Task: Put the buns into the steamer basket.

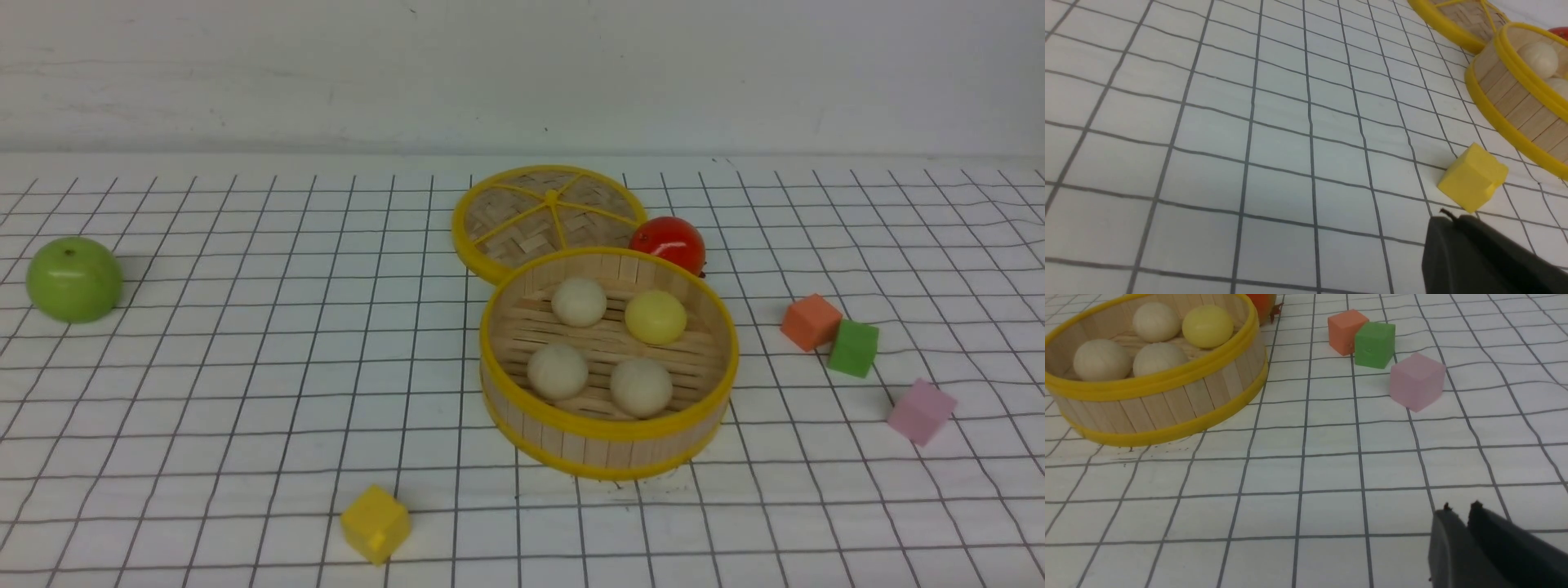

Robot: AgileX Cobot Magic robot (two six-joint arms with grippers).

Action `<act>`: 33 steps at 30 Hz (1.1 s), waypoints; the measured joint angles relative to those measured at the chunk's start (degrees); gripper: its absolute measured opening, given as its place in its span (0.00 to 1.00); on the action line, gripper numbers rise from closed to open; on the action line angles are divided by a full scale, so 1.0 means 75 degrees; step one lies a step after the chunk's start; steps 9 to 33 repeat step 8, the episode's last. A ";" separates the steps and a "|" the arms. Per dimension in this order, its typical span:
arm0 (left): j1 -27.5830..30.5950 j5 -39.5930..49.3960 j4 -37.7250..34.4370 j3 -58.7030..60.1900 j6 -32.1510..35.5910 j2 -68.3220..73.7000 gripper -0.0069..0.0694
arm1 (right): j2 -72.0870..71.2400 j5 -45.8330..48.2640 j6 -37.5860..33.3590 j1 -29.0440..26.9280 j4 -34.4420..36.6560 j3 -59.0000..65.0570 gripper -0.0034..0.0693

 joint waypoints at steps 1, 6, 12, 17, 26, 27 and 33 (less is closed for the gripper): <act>0.0000 0.0000 0.0000 0.0000 0.0000 0.0000 0.07 | 0.0000 0.0000 0.0000 0.0000 0.0000 0.0000 0.14; 0.0000 0.0000 0.0000 0.0000 0.0000 0.0000 0.07 | 0.0000 0.0000 0.0000 0.0000 0.0000 0.0000 0.14; 0.0000 0.0000 0.0000 0.0000 0.0000 0.0000 0.07 | 0.0000 0.0000 0.0000 0.0000 0.0000 0.0000 0.14; 0.0000 0.0000 0.0000 0.0000 0.0000 0.0000 0.07 | 0.0000 0.0000 0.0000 0.0000 0.0000 0.0000 0.14; 0.0000 0.0000 0.0000 0.0000 0.0000 0.0000 0.07 | 0.0000 0.0000 0.0000 0.0000 0.0000 0.0000 0.14; 0.0000 0.0000 0.0000 0.0000 0.0000 0.0000 0.07 | 0.0000 0.0000 0.0000 0.0000 0.0000 0.0000 0.14; 0.0000 0.0000 0.0000 0.0000 0.0000 0.0000 0.07 | 0.0000 0.0000 0.0000 0.0000 0.0000 0.0000 0.14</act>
